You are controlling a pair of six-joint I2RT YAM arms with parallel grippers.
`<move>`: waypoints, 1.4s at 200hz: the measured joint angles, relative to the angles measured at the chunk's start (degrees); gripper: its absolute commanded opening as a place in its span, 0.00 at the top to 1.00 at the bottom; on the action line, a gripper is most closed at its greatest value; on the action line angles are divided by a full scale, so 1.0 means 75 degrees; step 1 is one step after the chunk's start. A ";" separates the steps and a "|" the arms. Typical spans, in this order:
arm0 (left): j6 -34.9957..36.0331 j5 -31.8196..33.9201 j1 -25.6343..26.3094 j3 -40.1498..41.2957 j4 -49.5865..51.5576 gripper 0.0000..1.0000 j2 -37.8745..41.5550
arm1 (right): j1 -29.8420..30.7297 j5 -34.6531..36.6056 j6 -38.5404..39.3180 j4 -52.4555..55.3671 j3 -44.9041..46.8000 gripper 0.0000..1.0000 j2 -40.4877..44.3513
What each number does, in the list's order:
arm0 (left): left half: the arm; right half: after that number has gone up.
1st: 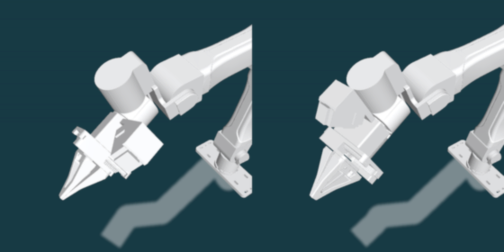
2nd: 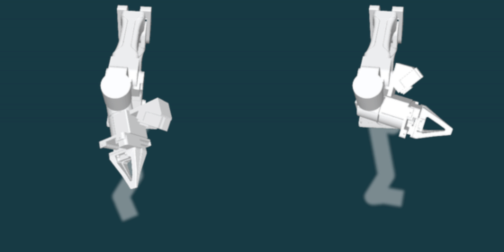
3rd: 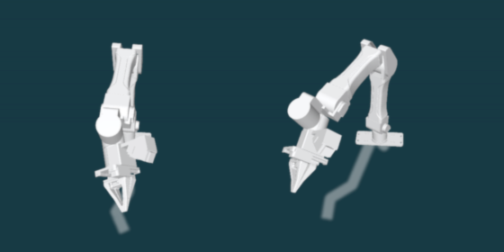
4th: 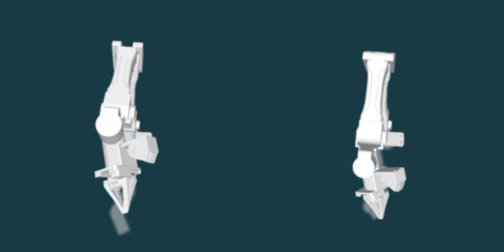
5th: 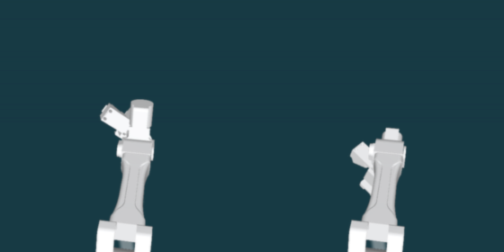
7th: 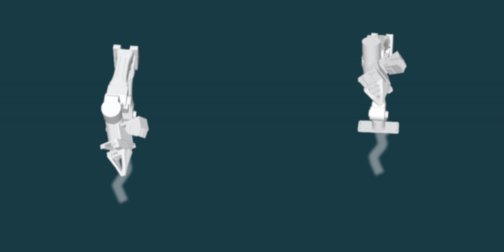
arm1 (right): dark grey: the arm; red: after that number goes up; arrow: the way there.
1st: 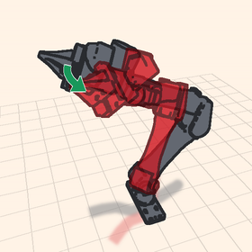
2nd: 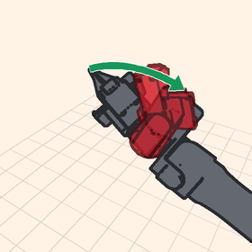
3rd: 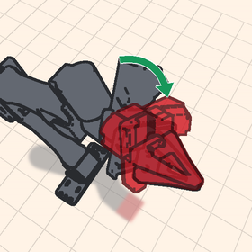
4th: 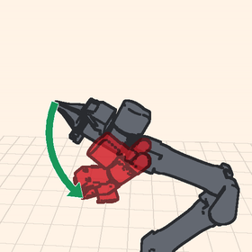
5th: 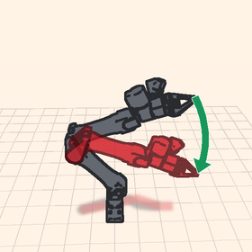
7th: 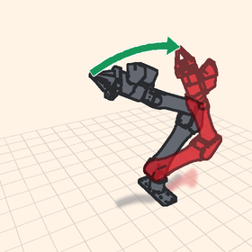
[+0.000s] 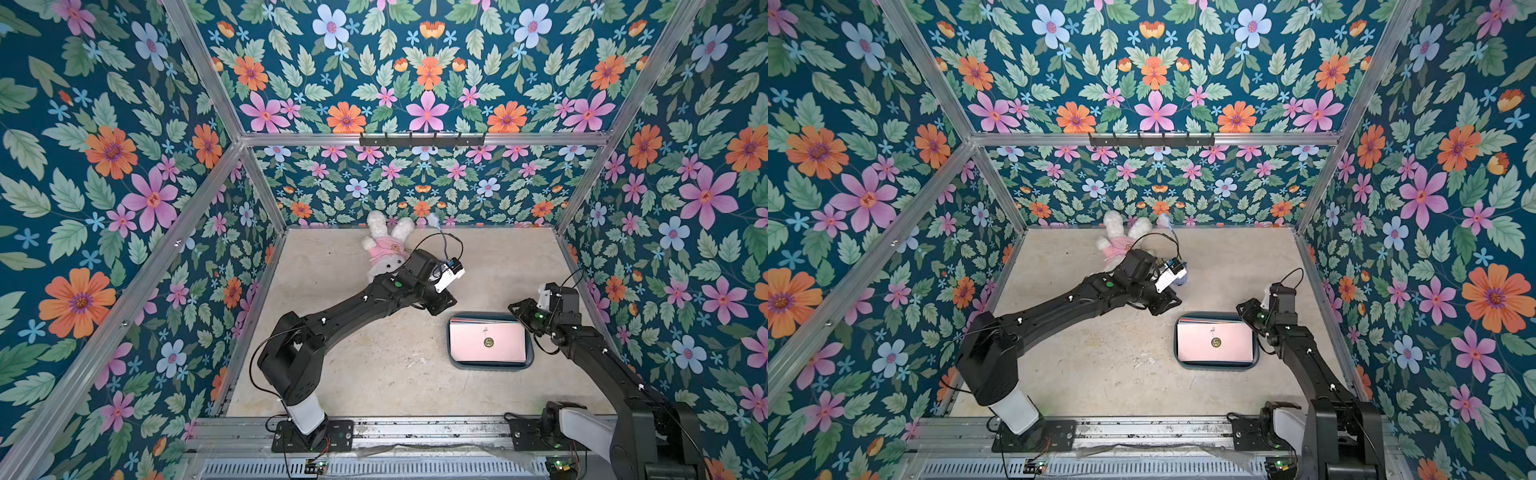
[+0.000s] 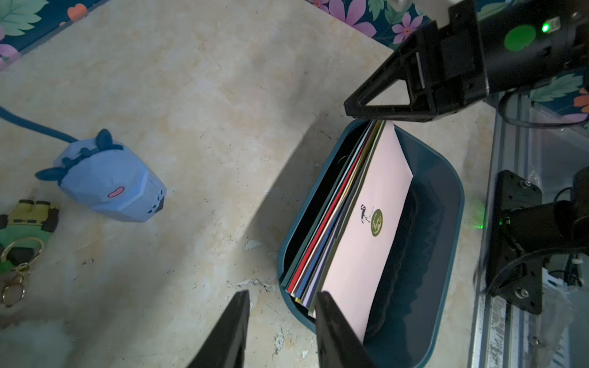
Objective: Put the sealed envelopes into the storage box
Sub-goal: Reset both arms
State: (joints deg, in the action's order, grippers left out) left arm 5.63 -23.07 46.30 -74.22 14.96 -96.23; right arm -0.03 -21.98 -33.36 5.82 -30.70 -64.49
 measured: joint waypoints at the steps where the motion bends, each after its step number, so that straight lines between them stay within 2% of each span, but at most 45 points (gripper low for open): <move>1: -0.0012 -0.0003 -0.0009 0.0023 -0.0012 0.60 0.0015 | 0.0000 0.0000 0.0000 0.0009 0.0000 0.67 0.0000; 56: -0.0358 0.0038 -0.0393 0.0930 -0.0574 0.59 0.0723 | 0.0032 0.0003 0.0029 0.0516 -0.0254 0.65 0.0160; 73: -0.0519 0.0119 -0.0527 0.1250 -0.0819 0.58 0.0970 | 0.0032 0.0000 0.0041 0.0533 -0.0490 0.58 0.0256; 88: -0.0702 0.0539 -0.0694 0.1667 -0.1055 0.54 0.1291 | 0.0032 0.0067 0.0076 0.0498 -0.0589 0.52 0.0417; 102: -0.0976 0.1241 -0.0982 0.2305 -0.1463 0.39 0.1784 | 0.0035 0.0428 0.0204 0.0481 -0.0627 0.46 0.0586; 109: -0.1151 0.1684 -0.1145 0.2667 -0.1612 0.25 0.2087 | 0.0032 0.0638 0.0271 0.0423 -0.0615 0.43 0.0688; 119: -0.1451 0.2594 -0.1422 0.3319 -0.1947 0.12 0.2637 | 0.0035 0.1125 0.0434 0.0236 -0.0510 0.39 0.0871; 133: -0.1958 0.4208 -0.1757 0.4351 -0.2433 0.01 0.3547 | 0.0032 0.1845 0.0682 -0.0137 -0.0219 0.29 0.1134; 146: -0.2165 0.5520 -0.2037 0.5266 -0.2952 0.00 0.4328 | 0.0032 0.2544 0.0997 -0.0571 0.0137 0.26 0.1364; 165: -0.2136 0.7020 -0.2396 0.6604 -0.4030 0.00 0.5173 | 0.0032 0.3424 0.1489 -0.1428 0.0764 0.14 0.1696; 191: -0.1530 0.8090 -0.2664 0.7697 -0.5479 0.00 0.5036 | 0.0032 0.4293 0.2069 -0.2693 0.1644 0.14 0.1897; 207: -0.1320 0.8317 -0.3013 0.7962 -0.6417 0.01 0.4307 | 0.0032 0.4669 0.2308 -0.3346 0.2022 0.14 0.1687; 226: -0.1201 0.8189 -0.3587 0.8005 -0.7055 0.01 0.3276 | 0.0032 0.5103 0.2495 -0.4176 0.2378 0.15 0.1186; 248: -0.1003 0.7519 -0.4086 0.7373 -0.7490 0.01 0.2317 | 0.0032 0.5482 0.2608 -0.4975 0.2591 0.14 0.0353; 280: -0.0504 0.6420 -0.4709 0.6849 -0.8271 0.01 0.1297 | -0.0009 0.5983 0.2879 -0.6105 0.2212 0.12 -0.0941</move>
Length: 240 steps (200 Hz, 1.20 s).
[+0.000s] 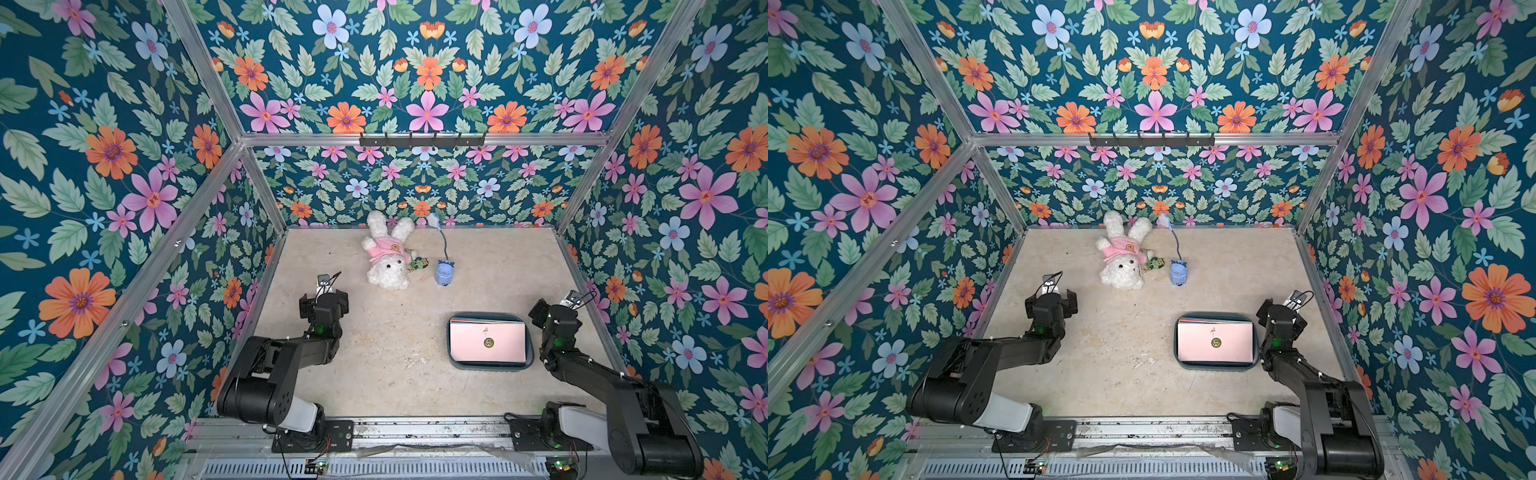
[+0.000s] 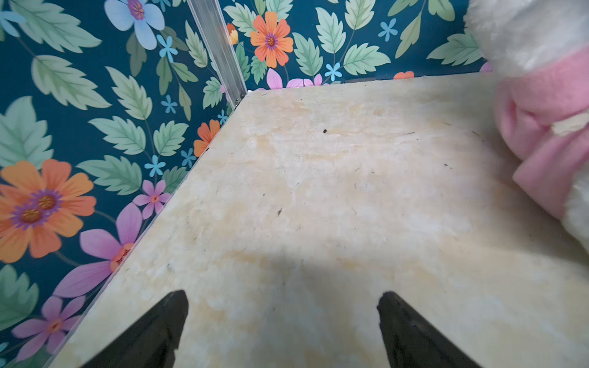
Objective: Put the sealed envelopes into the storage box
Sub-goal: Reset both arms
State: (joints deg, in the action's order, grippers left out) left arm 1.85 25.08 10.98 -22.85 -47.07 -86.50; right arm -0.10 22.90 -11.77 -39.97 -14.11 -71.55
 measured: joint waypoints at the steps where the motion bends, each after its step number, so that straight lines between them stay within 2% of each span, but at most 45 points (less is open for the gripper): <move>1: 0.0023 -0.0061 -0.0038 -0.0012 -0.0052 0.01 -0.0047 | -0.0006 0.0000 0.0012 -0.0044 -0.0009 0.12 -0.0035; 21: 0.0026 -0.0828 -0.0612 -0.0052 -0.0498 0.01 -0.0391 | -0.0189 -0.0052 0.0157 -0.0769 -0.0230 0.11 -0.0670; 36: -0.0067 -0.1378 -0.1081 0.0306 -0.1154 0.01 -0.0434 | -0.0306 -0.0224 0.0213 -0.1367 -0.0300 0.14 -0.1090; 48: -0.0096 -0.1743 -0.1218 0.0726 -0.1953 0.01 -0.0650 | -0.0239 -0.0516 0.0382 -0.1603 -0.0321 0.14 -0.1253; 72: -0.0131 -0.2535 -0.1294 0.0825 -0.2241 0.00 -0.0731 | -0.0175 -0.1084 0.0670 -0.2567 0.0160 0.15 -0.1209; 88: -0.0207 -0.2649 -0.1381 0.0784 -0.2442 0.00 -0.0699 | -0.0143 -0.1291 0.0839 -0.4051 0.1058 0.08 -0.1547; 99: -0.0210 -0.2769 -0.1376 0.0784 -0.2498 0.01 -0.0702 | -0.0122 -0.1376 0.0892 -0.3920 0.1230 0.01 -0.1489; 135: -0.0227 -0.2955 -0.1364 0.0784 -0.2562 0.00 -0.0699 | -0.0102 -0.1122 0.0886 -0.4811 0.1049 0.01 -0.1489; 240: -0.0230 -0.2999 -0.1370 0.0784 -0.2649 0.00 -0.0702 | -0.0102 -0.1043 0.0886 -0.4916 0.1070 0.01 -0.1501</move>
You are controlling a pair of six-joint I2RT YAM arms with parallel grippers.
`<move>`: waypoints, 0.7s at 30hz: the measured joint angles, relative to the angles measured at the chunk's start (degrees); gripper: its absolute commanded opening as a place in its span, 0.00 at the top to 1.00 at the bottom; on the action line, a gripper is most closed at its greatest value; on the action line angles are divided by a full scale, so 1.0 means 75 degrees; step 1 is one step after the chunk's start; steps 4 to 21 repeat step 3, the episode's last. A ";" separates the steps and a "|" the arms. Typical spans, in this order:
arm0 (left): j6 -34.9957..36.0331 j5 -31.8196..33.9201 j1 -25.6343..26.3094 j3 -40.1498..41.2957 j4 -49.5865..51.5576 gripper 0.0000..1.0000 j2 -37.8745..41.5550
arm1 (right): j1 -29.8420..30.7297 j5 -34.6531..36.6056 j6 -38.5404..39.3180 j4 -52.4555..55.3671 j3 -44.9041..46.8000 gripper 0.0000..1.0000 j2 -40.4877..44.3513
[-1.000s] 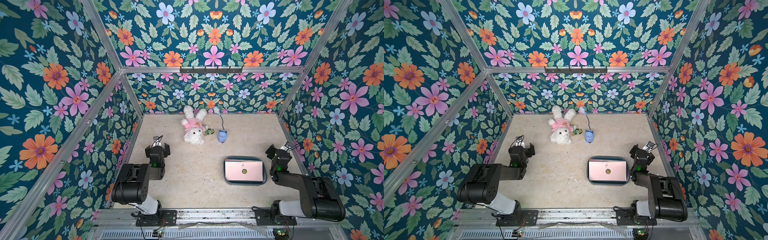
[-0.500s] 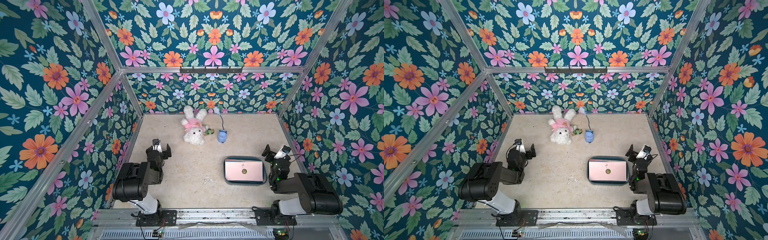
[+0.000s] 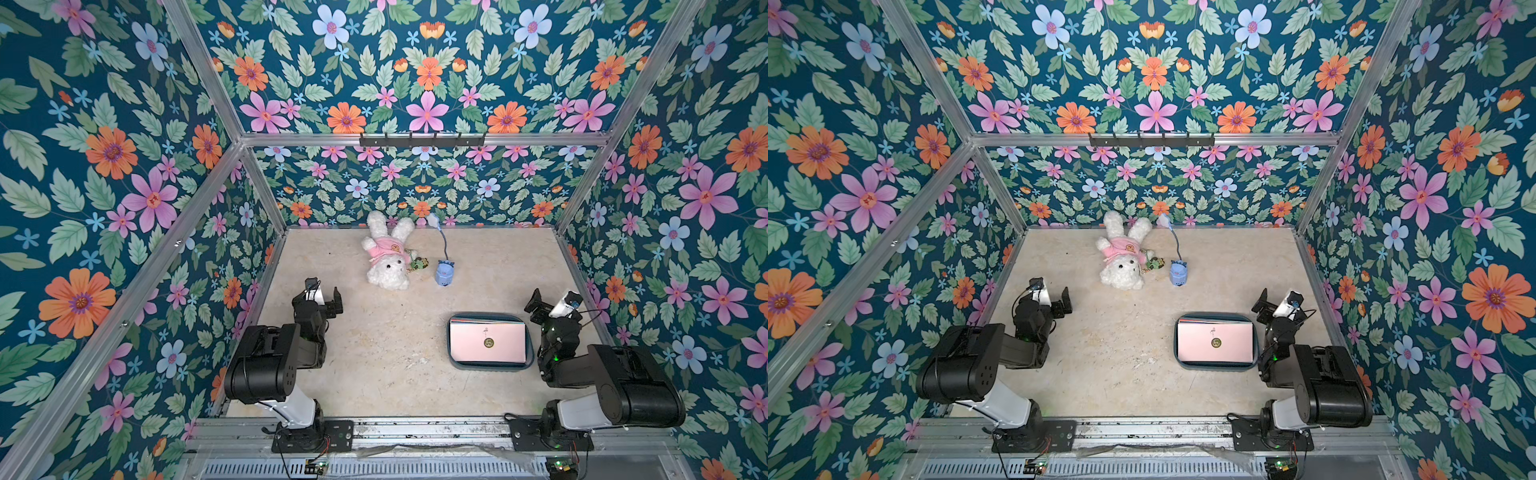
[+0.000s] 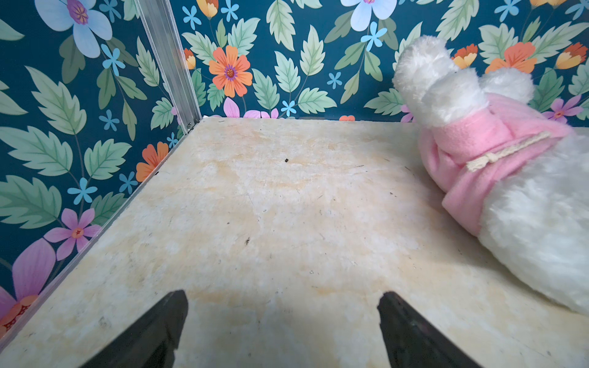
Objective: Put the sealed envelopes into the storage box
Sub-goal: Reset both arms
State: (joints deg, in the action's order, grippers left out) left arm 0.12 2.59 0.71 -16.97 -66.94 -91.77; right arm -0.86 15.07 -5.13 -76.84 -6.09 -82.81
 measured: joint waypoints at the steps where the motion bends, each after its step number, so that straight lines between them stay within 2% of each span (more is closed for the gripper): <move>1: 0.0000 0.0000 0.0000 0.0000 -0.0003 0.00 0.0000 | 0.0000 0.0000 0.0000 0.0000 0.0000 0.01 0.0000; 21: 0.0000 -0.0006 0.0000 0.0000 -0.0009 0.00 0.0000 | 0.0000 0.0000 0.0000 0.0000 0.0000 0.01 0.0000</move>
